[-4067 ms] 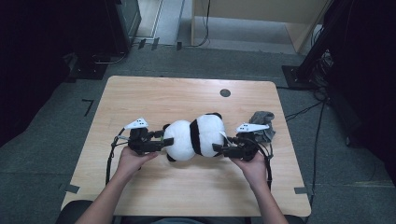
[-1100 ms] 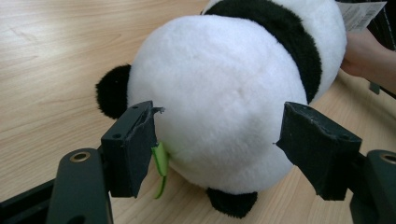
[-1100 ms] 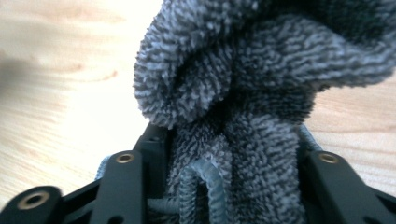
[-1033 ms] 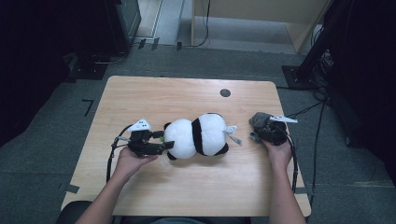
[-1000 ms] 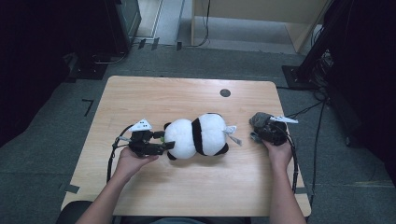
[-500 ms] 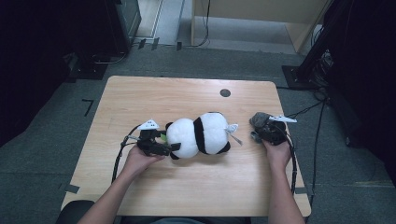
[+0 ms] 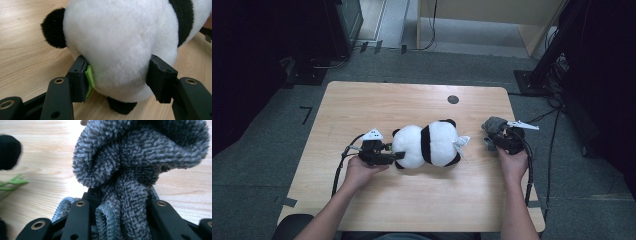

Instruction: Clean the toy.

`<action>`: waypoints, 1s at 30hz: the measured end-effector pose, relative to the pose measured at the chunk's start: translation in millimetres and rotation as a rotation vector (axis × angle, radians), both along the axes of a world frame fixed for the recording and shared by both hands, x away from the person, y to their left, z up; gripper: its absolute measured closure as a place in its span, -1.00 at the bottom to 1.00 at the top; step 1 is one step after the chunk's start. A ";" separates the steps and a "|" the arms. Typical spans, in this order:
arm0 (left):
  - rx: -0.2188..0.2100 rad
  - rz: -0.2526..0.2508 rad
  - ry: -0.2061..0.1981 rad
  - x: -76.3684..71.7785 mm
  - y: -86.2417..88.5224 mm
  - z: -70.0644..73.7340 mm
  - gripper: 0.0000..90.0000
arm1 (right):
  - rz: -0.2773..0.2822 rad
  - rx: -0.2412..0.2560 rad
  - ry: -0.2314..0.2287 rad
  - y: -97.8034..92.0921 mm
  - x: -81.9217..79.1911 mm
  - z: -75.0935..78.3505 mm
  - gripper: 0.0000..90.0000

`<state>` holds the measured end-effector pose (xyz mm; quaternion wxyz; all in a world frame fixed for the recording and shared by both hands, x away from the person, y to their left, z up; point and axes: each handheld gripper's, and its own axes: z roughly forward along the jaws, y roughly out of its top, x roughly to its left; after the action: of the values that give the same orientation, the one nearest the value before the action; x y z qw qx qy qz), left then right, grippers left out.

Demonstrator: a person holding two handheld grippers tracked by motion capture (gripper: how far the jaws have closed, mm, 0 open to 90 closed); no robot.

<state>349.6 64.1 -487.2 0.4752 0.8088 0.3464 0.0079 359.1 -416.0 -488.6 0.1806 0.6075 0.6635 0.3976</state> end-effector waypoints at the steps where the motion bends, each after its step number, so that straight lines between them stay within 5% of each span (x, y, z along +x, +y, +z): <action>1: 0.001 0.002 0.001 0.6 0.7 0.7 -0.02 | 0.007 0.001 -0.002 0.7 -1.3 2.5 0.47; 4: -0.003 0.012 0.031 4.0 3.3 2.8 0.04 | 0.025 -0.011 -0.004 4.5 -4.1 8.5 0.47; 18: -0.016 0.007 0.048 14.1 4.2 6.6 -0.02 | 0.127 -0.009 -0.060 37.2 -25.3 49.5 0.47; 23: -0.017 0.005 0.046 13.9 4.5 6.7 -0.03 | 0.182 0.034 -0.086 53.6 -20.7 66.0 0.47; 30: -0.018 0.007 0.044 13.1 4.2 6.9 -0.03 | 0.246 -0.020 -0.108 79.1 -11.9 94.1 0.47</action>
<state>362.6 68.3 -480.3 0.4748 0.8031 0.3597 -0.0111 347.2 -336.9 -394.5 0.1719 0.4973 0.7263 0.4423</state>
